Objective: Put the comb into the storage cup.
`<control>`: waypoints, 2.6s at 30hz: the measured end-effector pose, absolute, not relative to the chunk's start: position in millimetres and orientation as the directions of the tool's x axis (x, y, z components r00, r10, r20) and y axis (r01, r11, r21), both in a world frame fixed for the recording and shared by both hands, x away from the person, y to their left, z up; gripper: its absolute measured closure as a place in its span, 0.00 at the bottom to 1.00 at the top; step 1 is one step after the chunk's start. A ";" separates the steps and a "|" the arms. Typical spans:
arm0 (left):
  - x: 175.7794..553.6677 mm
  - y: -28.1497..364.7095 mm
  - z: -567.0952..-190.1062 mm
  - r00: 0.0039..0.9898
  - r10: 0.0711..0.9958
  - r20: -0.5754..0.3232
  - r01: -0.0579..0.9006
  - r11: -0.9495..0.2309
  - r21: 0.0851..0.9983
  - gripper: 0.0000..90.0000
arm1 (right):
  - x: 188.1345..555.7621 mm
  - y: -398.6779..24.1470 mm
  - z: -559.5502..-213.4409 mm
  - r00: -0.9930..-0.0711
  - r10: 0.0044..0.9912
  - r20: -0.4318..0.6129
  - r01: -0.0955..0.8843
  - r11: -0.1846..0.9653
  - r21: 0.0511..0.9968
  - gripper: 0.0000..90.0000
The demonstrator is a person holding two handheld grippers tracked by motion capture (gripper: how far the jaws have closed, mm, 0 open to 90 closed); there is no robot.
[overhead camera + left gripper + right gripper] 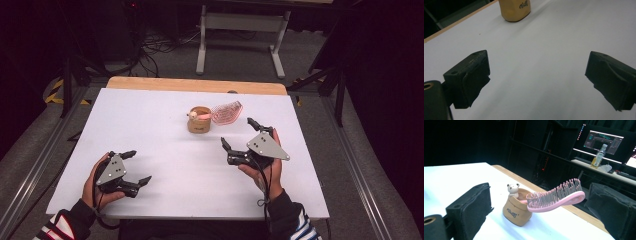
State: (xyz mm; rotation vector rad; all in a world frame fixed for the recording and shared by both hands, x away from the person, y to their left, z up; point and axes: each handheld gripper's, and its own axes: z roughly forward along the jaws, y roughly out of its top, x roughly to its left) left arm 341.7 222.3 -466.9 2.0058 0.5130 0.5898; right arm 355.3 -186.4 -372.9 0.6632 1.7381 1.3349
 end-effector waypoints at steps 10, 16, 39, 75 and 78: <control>341.7 222.1 -467.0 0.797 0.571 0.198 0.116 -0.466 0.877 0.07 | 351.1 -187.3 -376.3 -0.526 0.794 -0.304 -0.076 0.312 0.947 0.07; 341.8 222.1 -467.0 0.796 0.572 0.199 0.116 -0.466 0.877 0.07 | 348.2 -187.5 -379.1 -0.531 0.789 -0.310 -0.073 0.321 0.944 0.07; 341.8 221.0 -467.4 0.798 0.570 0.197 0.117 -0.466 0.877 0.07 | 340.2 -189.7 -396.4 -0.546 0.767 -0.338 -0.051 0.372 0.927 0.07; 340.8 220.8 -466.2 0.797 0.569 0.202 0.112 -0.468 0.877 0.07 | 331.9 -237.3 -441.6 -0.525 0.781 -0.339 0.057 0.429 0.901 0.07; 341.0 220.6 -466.3 0.798 0.569 0.200 0.113 -0.466 0.877 0.07 | 329.3 -241.1 -445.2 -0.527 0.781 -0.336 0.069 0.433 0.899 0.06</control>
